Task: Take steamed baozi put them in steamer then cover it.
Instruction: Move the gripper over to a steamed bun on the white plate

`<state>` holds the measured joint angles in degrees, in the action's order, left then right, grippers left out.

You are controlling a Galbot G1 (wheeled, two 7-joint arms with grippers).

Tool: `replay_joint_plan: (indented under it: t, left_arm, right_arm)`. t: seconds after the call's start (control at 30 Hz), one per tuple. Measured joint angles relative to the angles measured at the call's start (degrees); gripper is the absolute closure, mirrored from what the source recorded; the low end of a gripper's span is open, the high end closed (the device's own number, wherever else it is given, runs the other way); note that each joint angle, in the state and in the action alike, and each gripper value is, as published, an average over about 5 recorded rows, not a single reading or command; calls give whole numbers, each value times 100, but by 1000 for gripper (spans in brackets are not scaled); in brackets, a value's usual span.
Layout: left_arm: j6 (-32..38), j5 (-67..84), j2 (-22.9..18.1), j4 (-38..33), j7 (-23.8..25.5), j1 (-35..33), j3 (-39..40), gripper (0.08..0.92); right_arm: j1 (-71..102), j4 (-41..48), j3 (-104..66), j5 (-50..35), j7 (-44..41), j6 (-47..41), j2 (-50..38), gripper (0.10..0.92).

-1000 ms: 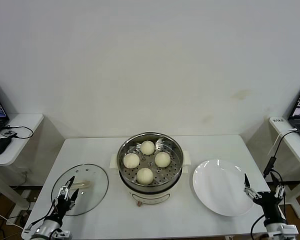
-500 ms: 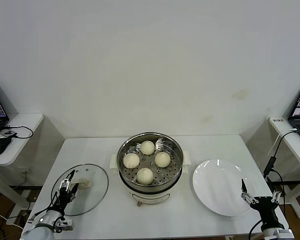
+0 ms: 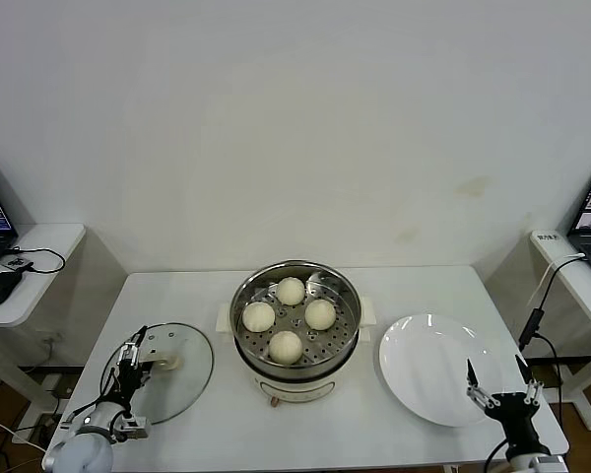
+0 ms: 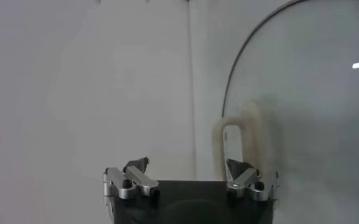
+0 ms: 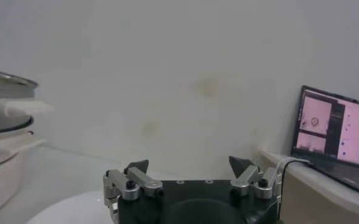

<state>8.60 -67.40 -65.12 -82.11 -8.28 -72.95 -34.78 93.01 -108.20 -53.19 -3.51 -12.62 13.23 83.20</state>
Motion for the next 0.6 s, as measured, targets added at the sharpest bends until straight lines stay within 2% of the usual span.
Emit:
replay_joint_plan:
  t: [0.1,0.6]
  left_arm:
    - [-20,71,-12,58,17,23,7,260]
    - [8,341,-97,345,-47,134,24,693]
  right_arm:
    - [-4,25,22,25,-6,6,1,203]
    - [42,64,80,117,-19,66,14,202]
